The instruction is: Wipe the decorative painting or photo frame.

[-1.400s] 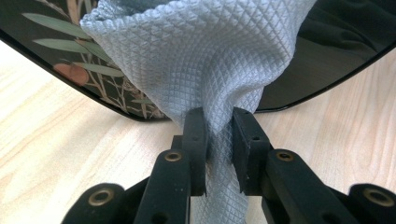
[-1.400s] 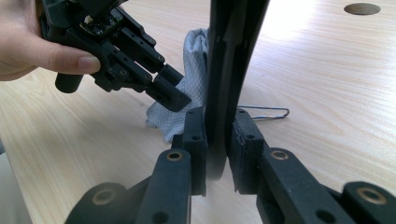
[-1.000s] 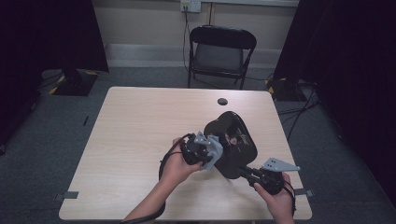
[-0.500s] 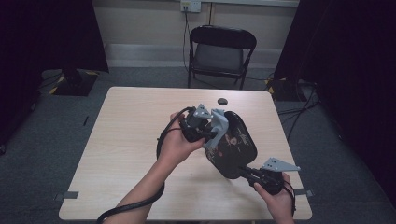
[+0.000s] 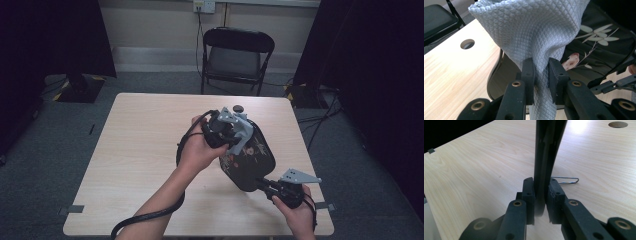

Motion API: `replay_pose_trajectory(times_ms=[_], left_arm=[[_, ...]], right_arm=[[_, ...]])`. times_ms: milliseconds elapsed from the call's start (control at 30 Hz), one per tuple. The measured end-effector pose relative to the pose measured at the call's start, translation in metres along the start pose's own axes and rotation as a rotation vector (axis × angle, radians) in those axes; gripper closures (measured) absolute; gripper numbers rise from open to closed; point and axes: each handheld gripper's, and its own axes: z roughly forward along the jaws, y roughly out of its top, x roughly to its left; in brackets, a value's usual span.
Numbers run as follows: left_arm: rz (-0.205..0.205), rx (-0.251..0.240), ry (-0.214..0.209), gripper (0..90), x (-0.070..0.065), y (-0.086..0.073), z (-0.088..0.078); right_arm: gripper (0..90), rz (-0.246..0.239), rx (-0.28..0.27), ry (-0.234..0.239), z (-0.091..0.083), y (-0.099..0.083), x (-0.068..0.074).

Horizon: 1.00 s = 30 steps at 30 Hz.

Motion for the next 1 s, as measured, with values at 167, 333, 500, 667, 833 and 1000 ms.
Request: replay_pose_trajectory(times_ms=[167,333,500,667,833,1000], left_arm=[[0.001,0.017,-0.003,76.7,-0.002,-0.008,0.007],[-0.003,0.031,-0.009,76.7,-0.003,-0.018,0.013],[-0.014,0.048,-0.021,76.8,-0.005,-0.031,0.022],[-0.022,0.061,-0.027,76.9,-0.007,-0.042,0.03],[-0.028,0.091,-0.033,76.9,-0.009,-0.058,0.04],[-0.047,0.116,-0.042,76.8,-0.01,-0.073,0.05]], right_arm=[[79.1,-0.003,0.003,-0.003,0.0,0.0,0.0],[79.1,-0.004,0.002,-0.003,0.0,0.0,0.0],[79.1,-0.004,0.003,-0.004,0.0,0.0,0.001],[79.0,-0.005,0.002,-0.004,0.0,0.0,0.001],[79.0,-0.004,0.003,-0.004,0.0,0.0,0.001],[79.1,-0.003,0.002,-0.004,0.0,0.0,0.001]])
